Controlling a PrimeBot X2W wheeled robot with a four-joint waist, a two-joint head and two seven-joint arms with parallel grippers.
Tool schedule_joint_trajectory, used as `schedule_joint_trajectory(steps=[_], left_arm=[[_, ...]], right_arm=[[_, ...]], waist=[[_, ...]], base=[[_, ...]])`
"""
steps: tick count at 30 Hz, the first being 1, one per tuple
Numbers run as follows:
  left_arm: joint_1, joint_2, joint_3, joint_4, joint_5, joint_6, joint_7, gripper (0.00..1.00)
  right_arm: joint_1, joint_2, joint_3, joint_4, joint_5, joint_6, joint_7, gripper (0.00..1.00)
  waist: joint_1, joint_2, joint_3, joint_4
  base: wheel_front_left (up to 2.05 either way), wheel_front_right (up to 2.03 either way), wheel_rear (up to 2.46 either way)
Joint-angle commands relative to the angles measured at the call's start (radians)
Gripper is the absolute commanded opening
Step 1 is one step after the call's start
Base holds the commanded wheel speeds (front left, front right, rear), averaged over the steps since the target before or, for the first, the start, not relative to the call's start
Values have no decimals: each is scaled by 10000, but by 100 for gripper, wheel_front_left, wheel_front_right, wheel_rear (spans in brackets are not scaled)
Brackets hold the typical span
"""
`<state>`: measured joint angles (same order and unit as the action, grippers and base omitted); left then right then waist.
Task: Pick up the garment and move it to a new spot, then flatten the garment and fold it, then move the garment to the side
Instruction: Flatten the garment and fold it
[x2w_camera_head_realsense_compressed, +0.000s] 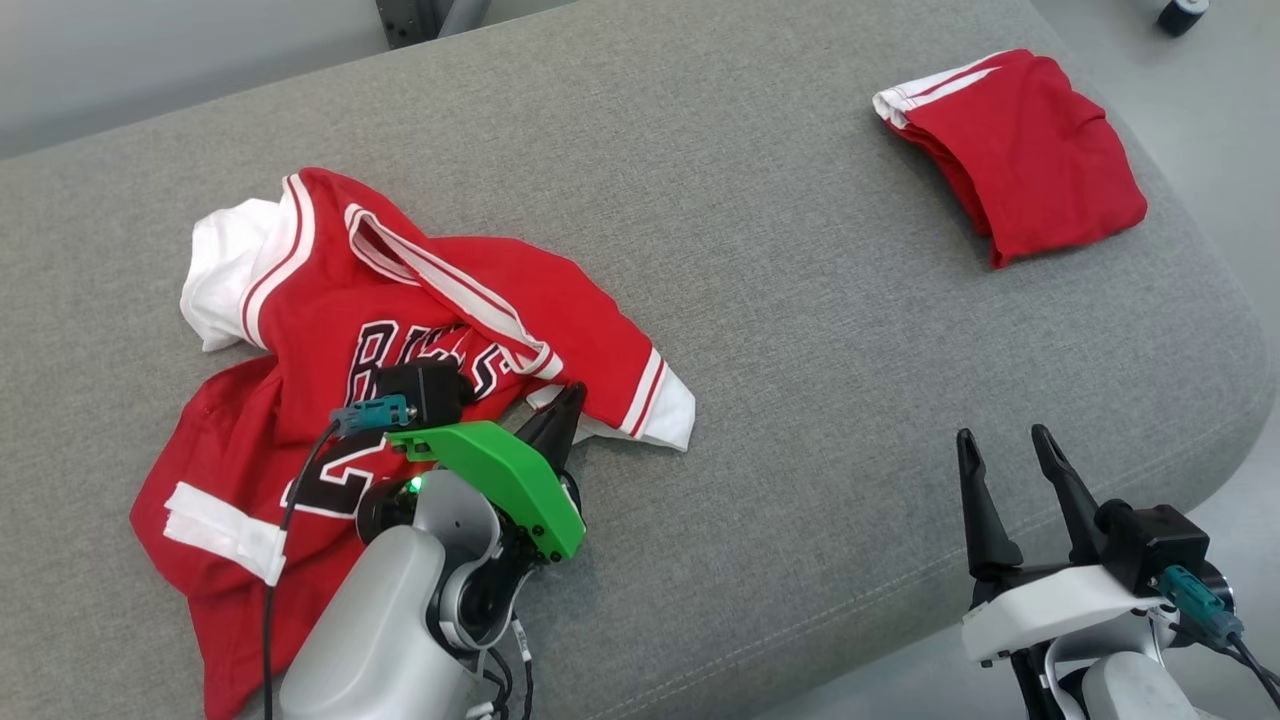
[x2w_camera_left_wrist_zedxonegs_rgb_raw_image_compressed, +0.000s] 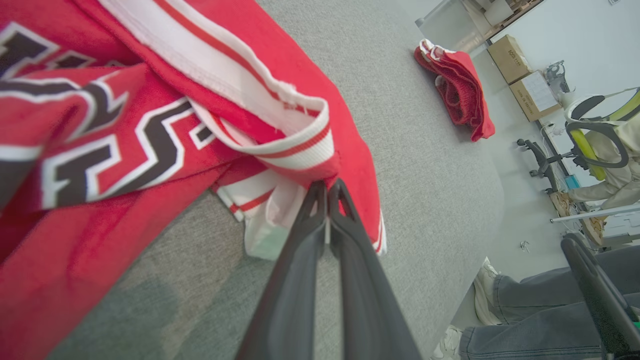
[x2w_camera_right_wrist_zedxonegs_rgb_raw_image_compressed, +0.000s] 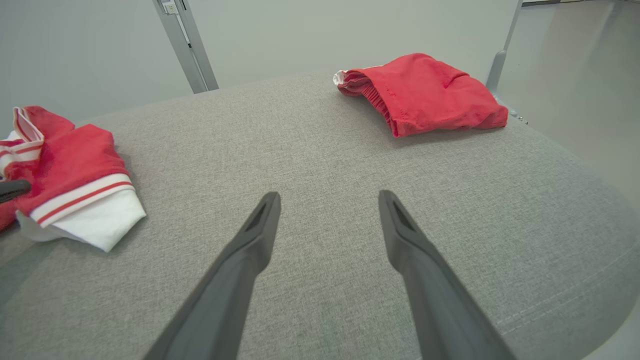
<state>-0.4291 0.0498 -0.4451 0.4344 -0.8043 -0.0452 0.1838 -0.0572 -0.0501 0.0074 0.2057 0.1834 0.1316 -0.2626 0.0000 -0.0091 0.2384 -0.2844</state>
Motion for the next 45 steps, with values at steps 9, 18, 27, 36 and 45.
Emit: schedule_joint_trajectory(steps=[9, 18, 27, 36, 45], left_arm=[[262, 214, 49, -1737, -1217, -393, 331, 0], [1447, 1785, 1782, -6237, -2771, 571, 1607, 0], [1594, 2741, 3591, -8858, -3866, 1805, 2413, 0], [631, 1826, 1666, -8064, -3070, 2385, 2700, 0], [-969, 168, -791, -3702, -1401, 2610, 1420, 0]], right_arm=[[334, -14, -397, -24, -242, -20, -29, 100], [463, -17, -444, -104, -405, -20, -29, 100], [300, -14, -396, -115, -335, -20, -29, 100], [-70, -14, 69, 77, 93, -20, -29, 100], [-437, -11, 455, 177, 449, -20, -29, 100]], waist=[[0, 91, -277, 637], [0, 91, -329, 1229], [0, 91, -107, 1460], [0, 91, 128, 976], [0, 91, 481, -293]], base=[[0, 0, 0], [0, 0, 0], [0, 0, 0], [0, 0, 0], [0, 0, 0]])
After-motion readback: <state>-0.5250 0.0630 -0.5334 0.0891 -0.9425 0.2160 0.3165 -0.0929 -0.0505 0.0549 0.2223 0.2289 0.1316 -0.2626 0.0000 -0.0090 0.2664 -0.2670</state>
